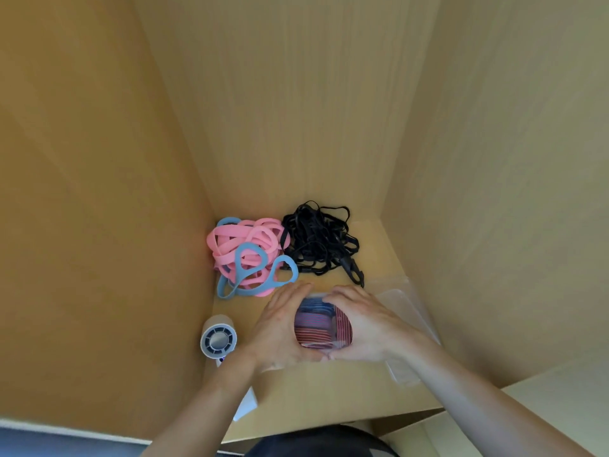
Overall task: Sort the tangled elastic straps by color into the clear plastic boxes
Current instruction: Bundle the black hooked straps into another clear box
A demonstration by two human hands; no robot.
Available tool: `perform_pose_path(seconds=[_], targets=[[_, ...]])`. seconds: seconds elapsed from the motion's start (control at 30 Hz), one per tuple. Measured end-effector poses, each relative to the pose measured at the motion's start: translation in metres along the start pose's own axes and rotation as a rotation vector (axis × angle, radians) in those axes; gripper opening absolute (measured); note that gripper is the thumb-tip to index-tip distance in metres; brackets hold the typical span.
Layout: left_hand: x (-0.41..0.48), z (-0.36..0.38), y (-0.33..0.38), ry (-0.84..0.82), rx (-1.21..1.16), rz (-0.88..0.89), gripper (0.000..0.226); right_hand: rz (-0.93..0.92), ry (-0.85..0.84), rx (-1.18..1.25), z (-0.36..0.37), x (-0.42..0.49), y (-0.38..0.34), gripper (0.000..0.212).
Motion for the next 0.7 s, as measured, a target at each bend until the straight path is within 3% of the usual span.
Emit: perform_pose_path(seconds=[0.17,0.33,0.7], targets=[[-0.007,-0.001,-0.007,0.017,-0.080,-0.068,0.129,0.067,0.056,0.198,-0.008,-0.004,0.004,0.079],[-0.004,-0.004,-0.008,0.045,-0.162,-0.099,0.125,0.103,0.090,0.191,-0.010,-0.004,0.005,0.066],[-0.005,-0.002,-0.007,0.136,-0.146,-0.043,0.121,0.093,0.176,0.226,-0.009,-0.002,0.005,0.075]])
Point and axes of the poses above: each hand's wrist, its own x-axis towards the middle knuckle, its own z-axis out of the palm, y = z × x, the point moved 5 cm from there along x, towards the middle knuckle, and after that the axes turned 9 degrees about -x, right-handed, at the moved point
